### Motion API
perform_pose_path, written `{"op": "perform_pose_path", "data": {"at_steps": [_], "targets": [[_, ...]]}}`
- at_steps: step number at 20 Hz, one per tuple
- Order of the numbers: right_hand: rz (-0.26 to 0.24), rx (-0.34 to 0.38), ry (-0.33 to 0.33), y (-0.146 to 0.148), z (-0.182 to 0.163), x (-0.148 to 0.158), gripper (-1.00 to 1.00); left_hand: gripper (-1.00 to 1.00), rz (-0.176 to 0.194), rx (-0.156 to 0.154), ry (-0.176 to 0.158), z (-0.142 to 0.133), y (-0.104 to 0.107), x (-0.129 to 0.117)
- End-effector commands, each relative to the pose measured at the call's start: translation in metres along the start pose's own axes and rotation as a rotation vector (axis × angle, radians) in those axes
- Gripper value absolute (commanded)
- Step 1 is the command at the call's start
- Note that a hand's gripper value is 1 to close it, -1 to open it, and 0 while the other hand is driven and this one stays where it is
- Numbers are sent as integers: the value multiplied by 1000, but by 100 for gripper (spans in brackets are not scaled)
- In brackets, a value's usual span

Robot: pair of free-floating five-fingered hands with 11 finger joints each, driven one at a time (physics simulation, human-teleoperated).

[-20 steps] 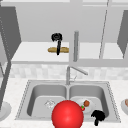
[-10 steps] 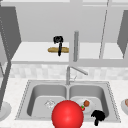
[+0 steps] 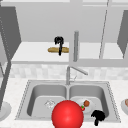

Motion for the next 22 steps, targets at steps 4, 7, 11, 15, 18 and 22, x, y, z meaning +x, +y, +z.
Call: {"op": "perform_pose_path", "data": {"at_steps": [4, 7, 11, 15, 18, 22], "targets": [[0, 0, 0, 0, 0, 0, 0, -100, 74, -2, 6, -2, 12, -54], [0, 0, 0, 0, 0, 0, 0, -100, 147, 11, -10, -3, 11, -70], [0, 0, 0, 0, 0, 0, 0, -100, 299, 15, -30, -3, 19, -76], [0, 0, 0, 0, 0, 0, 0, -100, 350, 18, -37, -2, 28, -79], [0, 0, 0, 0, 0, 0, 0, -100, 328, 9, -70, 2, 17, -75], [0, 0, 0, 0, 0, 0, 0, -100, 212, 20, -80, 5, -11, -46]]}}
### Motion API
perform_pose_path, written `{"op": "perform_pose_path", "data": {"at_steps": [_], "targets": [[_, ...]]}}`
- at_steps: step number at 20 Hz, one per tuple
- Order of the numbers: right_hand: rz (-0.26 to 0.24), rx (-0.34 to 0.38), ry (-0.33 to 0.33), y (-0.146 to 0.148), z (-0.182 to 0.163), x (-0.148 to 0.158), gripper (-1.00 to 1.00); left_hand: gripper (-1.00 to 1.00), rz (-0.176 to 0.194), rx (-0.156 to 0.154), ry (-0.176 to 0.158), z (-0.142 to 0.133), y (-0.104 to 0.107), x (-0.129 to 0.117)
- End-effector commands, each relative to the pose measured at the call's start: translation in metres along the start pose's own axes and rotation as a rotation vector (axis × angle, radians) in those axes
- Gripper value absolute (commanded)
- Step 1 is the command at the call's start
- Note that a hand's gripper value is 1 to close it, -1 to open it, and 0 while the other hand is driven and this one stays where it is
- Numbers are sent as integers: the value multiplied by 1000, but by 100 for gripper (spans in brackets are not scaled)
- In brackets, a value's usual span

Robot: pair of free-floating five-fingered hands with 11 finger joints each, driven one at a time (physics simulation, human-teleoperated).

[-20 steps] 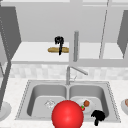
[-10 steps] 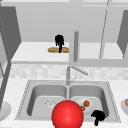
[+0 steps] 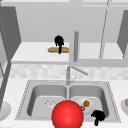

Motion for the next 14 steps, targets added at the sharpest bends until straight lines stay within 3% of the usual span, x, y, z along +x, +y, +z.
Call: {"op": "perform_pose_path", "data": {"at_steps": [1, 4, 6, 8, 9, 10, 11, 14], "targets": [[0, 0, 0, 0, 0, 0, 0, -100, 4, 7, -36, 2, -32, 5], [0, 0, 0, 0, 0, 0, 0, -100, -51, -11, -35, 4, -36, 13], [0, 0, 0, 0, 0, 0, 0, -100, -96, -7, -28, 4, -30, 4], [0, 0, 0, 0, 0, 0, 0, -100, -113, -4, -24, 6, -29, -5], [0, 0, 0, 0, 0, 0, 0, -100, -108, -19, -18, 5, -31, -8], [0, 0, 0, 0, 0, 0, 0, 100, -105, -27, -17, 6, -38, -10], [0, 0, 0, 0, 0, 0, 0, 100, -120, -52, -41, 11, -40, -5], [0, 0, 0, 0, 0, 0, 0, 100, -128, -37, -46, 10, -37, 15]]}}
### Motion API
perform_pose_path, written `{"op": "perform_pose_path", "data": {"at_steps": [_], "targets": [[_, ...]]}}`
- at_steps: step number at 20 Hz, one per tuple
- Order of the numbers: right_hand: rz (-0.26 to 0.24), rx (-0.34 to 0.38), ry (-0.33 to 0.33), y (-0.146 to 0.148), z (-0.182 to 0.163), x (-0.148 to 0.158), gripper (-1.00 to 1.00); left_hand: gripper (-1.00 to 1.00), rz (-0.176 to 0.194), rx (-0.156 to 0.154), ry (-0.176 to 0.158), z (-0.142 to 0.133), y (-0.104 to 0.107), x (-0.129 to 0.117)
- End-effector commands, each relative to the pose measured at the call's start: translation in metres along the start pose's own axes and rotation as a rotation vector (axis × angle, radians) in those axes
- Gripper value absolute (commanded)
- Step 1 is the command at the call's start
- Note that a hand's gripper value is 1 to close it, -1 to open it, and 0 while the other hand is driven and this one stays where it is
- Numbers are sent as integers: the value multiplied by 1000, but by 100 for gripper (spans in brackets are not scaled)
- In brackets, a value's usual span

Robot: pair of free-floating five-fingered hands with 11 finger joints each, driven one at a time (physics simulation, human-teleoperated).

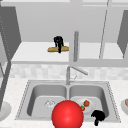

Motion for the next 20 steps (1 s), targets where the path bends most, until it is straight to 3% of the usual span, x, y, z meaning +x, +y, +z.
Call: {"op": "perform_pose_path", "data": {"at_steps": [1, 4, 5, 7, 10, 12, 13, 15, 20], "targets": [[0, 0, 0, 0, 0, 0, 0, 100, -21, -15, -23, 5, -27, 0], [0, 0, 0, 0, 0, 0, 0, 100, -121, -68, -78, 4, -30, 19], [0, 0, 0, 0, 0, 0, 0, 100, -167, -72, -83, 5, -32, 21], [0, 0, 0, 0, 0, 0, 0, 100, -283, -65, -81, 3, -34, 26], [0, 0, 0, 0, 0, 0, 0, 100, -399, -46, -74, 3, -35, 43], [0, 0, 0, 0, 0, 0, 0, 100, -381, -65, -36, 1, -29, 55], [0, 0, 0, 0, 0, 0, 0, 100, -346, -74, -29, 5, -28, 58], [0, 0, 0, 0, 0, 0, 0, 100, -320, -93, -18, 10, -23, 71], [0, 0, 0, 0, 0, 0, 0, 100, -261, -90, 11, 26, -23, 93]]}}
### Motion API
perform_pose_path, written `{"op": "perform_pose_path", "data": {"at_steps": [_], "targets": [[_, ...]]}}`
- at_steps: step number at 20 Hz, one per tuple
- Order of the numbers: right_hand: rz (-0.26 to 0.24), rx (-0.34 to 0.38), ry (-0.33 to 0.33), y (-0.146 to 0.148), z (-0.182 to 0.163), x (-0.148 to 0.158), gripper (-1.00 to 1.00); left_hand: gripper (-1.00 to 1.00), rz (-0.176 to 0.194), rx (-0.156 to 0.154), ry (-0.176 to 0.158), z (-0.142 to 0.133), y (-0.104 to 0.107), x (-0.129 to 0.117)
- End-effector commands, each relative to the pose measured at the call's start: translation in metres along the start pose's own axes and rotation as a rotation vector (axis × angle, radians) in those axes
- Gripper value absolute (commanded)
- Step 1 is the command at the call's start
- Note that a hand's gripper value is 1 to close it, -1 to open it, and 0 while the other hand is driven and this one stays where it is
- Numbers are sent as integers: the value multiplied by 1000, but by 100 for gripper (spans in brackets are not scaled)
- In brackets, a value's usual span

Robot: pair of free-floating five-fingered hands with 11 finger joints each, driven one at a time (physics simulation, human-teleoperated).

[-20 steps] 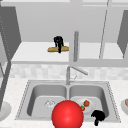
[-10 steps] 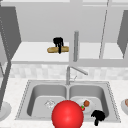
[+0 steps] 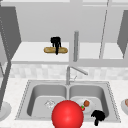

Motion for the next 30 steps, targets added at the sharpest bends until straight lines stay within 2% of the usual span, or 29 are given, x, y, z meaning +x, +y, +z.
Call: {"op": "perform_pose_path", "data": {"at_steps": [1, 4, 5, 7, 8, 10, 14, 24, 27, 29, 30], "targets": [[0, 0, 0, 0, 0, 0, 0, 100, 70, -61, 24, 15, 9, 17], [0, 0, 0, 0, 0, 0, 0, 100, 87, -58, 26, 24, 8, 35], [0, 0, 0, 0, 0, 0, 0, 100, 84, -53, 28, 25, 6, 43], [0, 0, 0, 0, 0, 0, 0, 100, 54, -31, 26, 22, -4, 61], [0, 0, 0, 0, 0, 0, 0, 100, 48, -34, 30, 22, -6, 68], [0, 0, 0, 0, 0, 0, 0, 100, 67, -41, 24, 24, -11, 84], [0, 0, 0, 0, 0, 0, 0, 100, 75, -50, 28, 24, -22, 115], [0, 0, 0, 0, 0, 0, 0, 100, 59, -46, 26, 30, -63, 189], [0, 0, 0, 0, 0, 0, 0, 100, 52, -24, 22, 40, -88, 208], [0, 0, 0, 0, 0, 0, 0, 100, 59, 24, 2, 45, -113, 218], [0, 0, 0, 0, 0, 0, 0, 100, 52, 24, -3, 41, -123, 223]]}}
